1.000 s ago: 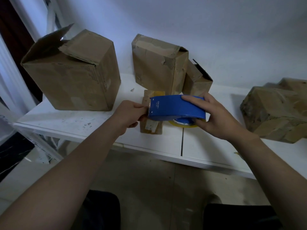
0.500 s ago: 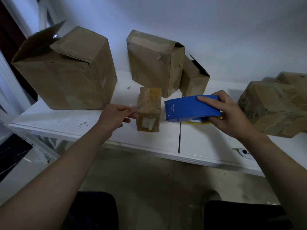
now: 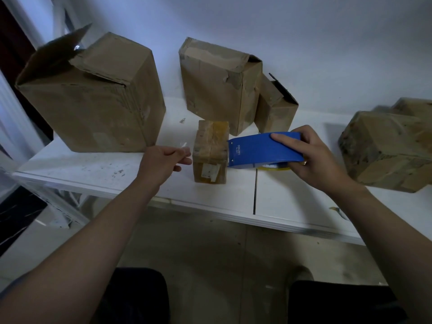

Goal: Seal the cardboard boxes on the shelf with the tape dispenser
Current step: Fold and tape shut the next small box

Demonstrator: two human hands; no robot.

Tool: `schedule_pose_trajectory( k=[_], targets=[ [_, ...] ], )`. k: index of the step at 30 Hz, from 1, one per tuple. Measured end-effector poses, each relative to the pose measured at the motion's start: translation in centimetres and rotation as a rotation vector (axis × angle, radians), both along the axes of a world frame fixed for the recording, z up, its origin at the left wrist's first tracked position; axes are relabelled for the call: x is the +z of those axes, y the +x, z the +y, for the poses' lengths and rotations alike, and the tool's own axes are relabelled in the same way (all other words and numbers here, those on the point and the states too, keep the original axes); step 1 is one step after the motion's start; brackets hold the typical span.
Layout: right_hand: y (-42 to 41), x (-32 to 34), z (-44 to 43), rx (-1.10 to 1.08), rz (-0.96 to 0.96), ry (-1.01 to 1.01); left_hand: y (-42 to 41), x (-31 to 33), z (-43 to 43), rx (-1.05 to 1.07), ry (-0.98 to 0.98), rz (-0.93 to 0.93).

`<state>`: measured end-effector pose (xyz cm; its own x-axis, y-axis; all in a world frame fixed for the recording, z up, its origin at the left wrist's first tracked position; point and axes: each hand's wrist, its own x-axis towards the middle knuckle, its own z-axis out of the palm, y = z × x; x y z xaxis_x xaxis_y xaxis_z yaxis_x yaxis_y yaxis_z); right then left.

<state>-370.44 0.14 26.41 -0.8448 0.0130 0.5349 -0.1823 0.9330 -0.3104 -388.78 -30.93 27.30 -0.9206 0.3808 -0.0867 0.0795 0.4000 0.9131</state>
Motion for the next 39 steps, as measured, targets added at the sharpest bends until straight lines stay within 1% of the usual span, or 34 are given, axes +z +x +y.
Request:
schedule_pose_trajectory(
  k=[10, 15, 17, 20, 23, 26, 29, 31, 37, 39],
  targets=[
    [0.0, -1.2, 0.0, -0.009, -0.040, -0.005, 0.0, -1.2, 0.7, -0.023, -0.014, 0.042],
    [-0.4, -2.1, -0.8, -0.021, -0.064, -0.029, 0.1, -2.1, 1.1, 0.011, -0.015, 0.072],
    [-0.5, -2.3, -1.0, -0.034, -0.070, -0.037, 0.3, -2.8, 1.3, 0.046, -0.027, 0.107],
    [-0.6, -2.5, -1.1, -0.047, -0.071, -0.052, 1.0, -3.5, 1.5, 0.099, -0.056, 0.207],
    [-0.6, -2.6, -1.2, -0.054, -0.064, -0.050, 1.4, -3.7, 2.0, 0.100, -0.072, 0.273],
    [-0.7, -2.7, -1.2, -0.060, -0.064, -0.051, 1.1, -4.2, 2.3, 0.078, -0.147, 0.221],
    [-0.7, -2.7, -1.2, -0.065, -0.069, -0.046, 0.4, -4.7, 2.3, 0.038, -0.196, 0.012],
    [-0.7, -2.7, -1.1, -0.060, -0.066, -0.047, 0.0, -4.9, 2.5, 0.037, -0.214, -0.042],
    [-0.9, -2.7, -1.1, -0.059, -0.078, -0.042, -0.6, -4.8, 2.9, 0.031, -0.353, 0.139],
    [-1.0, -2.7, -1.1, -0.055, -0.080, -0.047, -1.0, -4.6, 3.1, 0.048, -0.342, 0.214]
  ],
)
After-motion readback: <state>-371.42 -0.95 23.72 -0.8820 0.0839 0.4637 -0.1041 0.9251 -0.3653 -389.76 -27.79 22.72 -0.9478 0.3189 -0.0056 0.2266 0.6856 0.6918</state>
